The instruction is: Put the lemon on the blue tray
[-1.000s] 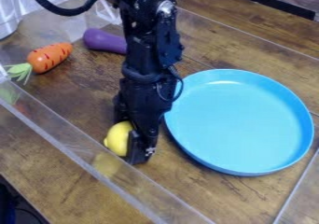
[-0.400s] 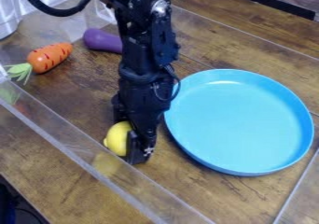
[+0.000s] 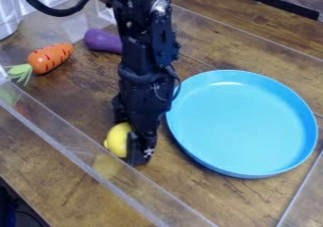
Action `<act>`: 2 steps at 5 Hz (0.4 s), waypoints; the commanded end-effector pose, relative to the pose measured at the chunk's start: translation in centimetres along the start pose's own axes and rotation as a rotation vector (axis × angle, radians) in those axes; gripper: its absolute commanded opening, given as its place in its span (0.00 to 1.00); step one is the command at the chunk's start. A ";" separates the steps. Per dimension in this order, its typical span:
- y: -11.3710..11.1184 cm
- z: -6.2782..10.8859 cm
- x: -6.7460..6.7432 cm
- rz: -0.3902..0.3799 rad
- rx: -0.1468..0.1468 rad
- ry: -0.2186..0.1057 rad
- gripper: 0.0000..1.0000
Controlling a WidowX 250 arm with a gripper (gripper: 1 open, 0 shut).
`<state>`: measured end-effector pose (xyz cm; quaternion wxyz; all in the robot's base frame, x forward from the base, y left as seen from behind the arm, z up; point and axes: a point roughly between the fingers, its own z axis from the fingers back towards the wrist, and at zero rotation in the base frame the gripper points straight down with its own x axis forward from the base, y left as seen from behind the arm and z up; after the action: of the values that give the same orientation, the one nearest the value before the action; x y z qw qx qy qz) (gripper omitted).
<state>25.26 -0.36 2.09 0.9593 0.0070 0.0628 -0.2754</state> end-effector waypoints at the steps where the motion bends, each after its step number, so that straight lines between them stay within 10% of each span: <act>1: 0.2 2.1 0.3 -0.003 0.036 -0.020 0.00; 2: 0.2 3.2 0.7 -0.009 0.055 -0.008 0.00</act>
<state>25.02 -0.49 3.14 0.9562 0.0215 0.0920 -0.2771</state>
